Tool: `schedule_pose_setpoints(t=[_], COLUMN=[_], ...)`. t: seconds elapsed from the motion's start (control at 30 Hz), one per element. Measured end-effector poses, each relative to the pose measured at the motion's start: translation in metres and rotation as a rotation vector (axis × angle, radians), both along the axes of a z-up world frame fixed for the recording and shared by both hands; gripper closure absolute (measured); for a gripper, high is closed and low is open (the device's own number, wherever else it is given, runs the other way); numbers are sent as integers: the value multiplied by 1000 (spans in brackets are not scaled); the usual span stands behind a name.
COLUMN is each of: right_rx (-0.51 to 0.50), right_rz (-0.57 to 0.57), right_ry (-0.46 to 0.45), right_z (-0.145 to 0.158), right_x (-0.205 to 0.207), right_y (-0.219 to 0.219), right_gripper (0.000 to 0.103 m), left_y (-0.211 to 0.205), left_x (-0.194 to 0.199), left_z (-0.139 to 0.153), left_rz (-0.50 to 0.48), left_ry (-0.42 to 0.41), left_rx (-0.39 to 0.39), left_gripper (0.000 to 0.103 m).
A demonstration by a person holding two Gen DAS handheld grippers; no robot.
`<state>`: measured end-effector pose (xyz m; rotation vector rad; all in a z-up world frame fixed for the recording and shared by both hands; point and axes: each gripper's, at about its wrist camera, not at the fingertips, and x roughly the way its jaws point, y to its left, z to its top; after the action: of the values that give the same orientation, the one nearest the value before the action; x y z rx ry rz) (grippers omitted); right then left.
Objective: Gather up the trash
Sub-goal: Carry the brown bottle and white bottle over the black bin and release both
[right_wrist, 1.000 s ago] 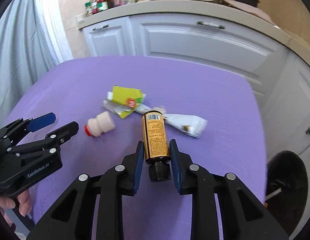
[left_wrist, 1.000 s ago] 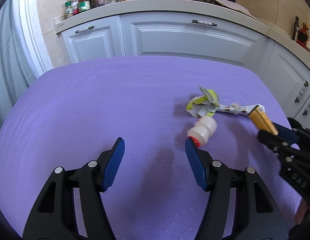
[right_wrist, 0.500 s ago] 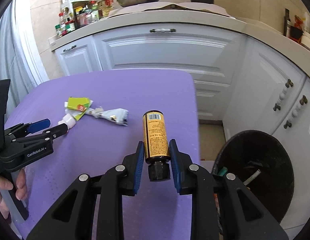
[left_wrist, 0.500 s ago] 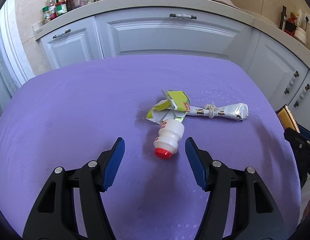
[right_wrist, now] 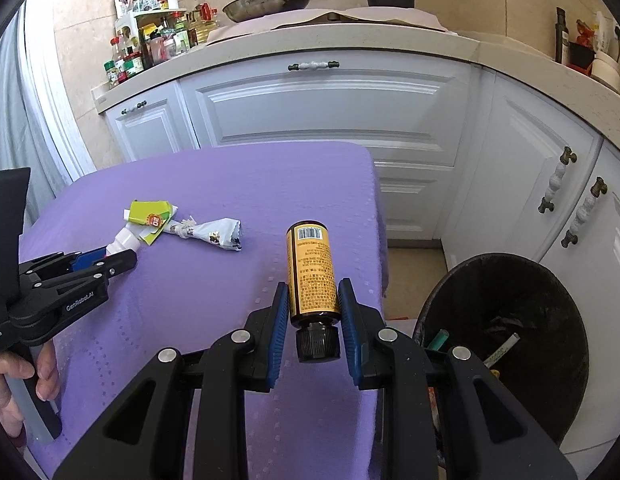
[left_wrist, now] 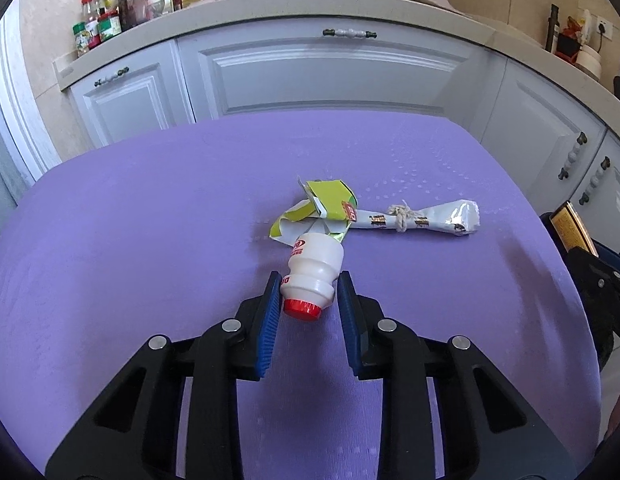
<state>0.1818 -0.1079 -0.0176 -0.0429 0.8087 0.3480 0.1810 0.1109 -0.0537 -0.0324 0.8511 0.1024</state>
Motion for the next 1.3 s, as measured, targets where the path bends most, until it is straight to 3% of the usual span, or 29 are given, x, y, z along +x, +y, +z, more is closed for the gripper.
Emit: schedule_pose_setpoints(t=[0.4,0.93,1.3], right_rx=[-2,-43,-74], right_rz=[-66,-280,-401], right_ry=[-39,-94,-142], right_z=[8,24,29], right_x=[-15,-44,-55], right_y=[-22,-108,-155], right_gripper=[77,77,77], left_y=[-31,-146,-217], left_x=[-32,-24,-13], left_z=[30,41,42], left_rz=[-40,-249,-328], left_ry=[-67,-95,-108], left_rx=[-15,-53,-33], left_gripper=[76,76,76])
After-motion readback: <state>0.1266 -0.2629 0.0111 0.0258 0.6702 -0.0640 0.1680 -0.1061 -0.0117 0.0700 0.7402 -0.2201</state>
